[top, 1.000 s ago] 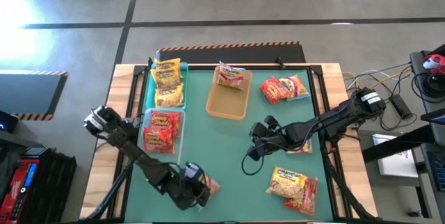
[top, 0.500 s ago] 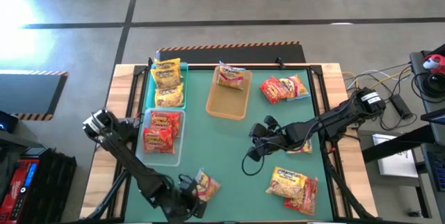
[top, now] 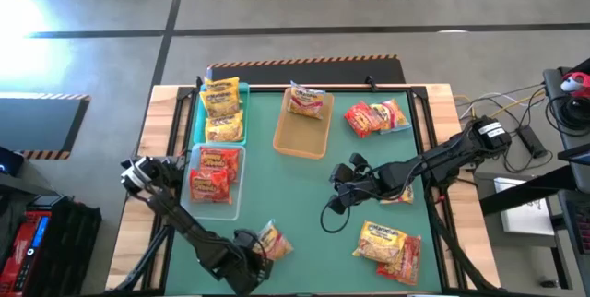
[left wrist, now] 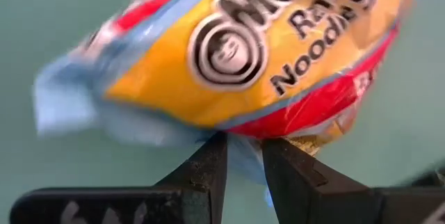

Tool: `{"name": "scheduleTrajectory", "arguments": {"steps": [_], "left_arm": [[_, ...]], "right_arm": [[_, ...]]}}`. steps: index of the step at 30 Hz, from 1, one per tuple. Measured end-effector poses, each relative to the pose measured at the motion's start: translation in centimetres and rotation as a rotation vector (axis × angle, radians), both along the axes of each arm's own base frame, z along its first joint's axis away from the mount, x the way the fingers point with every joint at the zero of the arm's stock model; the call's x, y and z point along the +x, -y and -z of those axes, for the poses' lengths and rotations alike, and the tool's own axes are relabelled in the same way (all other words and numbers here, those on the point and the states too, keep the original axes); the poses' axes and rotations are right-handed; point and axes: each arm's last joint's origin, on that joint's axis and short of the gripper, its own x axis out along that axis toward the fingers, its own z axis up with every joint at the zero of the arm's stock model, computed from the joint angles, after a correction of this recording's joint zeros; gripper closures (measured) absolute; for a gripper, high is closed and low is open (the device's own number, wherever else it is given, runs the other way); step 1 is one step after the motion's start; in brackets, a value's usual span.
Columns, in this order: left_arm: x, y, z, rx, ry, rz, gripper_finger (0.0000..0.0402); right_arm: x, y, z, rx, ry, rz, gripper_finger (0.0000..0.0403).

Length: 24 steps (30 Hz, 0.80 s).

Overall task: Sort Maruchan noodles
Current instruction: Put the blue noodle pack into the orange bin

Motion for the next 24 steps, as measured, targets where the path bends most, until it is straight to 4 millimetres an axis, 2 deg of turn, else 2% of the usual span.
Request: {"name": "scheduleTrajectory", "arguments": {"steps": [4,12,16,20,24], "left_arm": [[0.7,-1.3,0.4,0.109,0.009,0.009,0.0327],[3.4,-4.6,0.3,0.313,0.050,0.160,0.0327],[4.5,-6.3,0.2,0.397,0.060,0.175,0.0327],[4.8,-6.8,0.1,0.452,0.076,0.186,0.0327],[4.9,-6.1,-0.5,0.446,0.103,0.193,0.0327]], "right_arm": [[0.0,0.0,0.0,0.000,0.001,0.000,0.0394],[0.0,0.0,0.0,0.001,0.003,0.001,0.0394],[0.0,0.0,0.0,0.001,0.004,0.001,0.0394],[0.0,0.0,0.0,0.001,0.004,0.001,0.0394],[0.0,0.0,0.0,0.001,0.004,0.001,0.0394]]}}
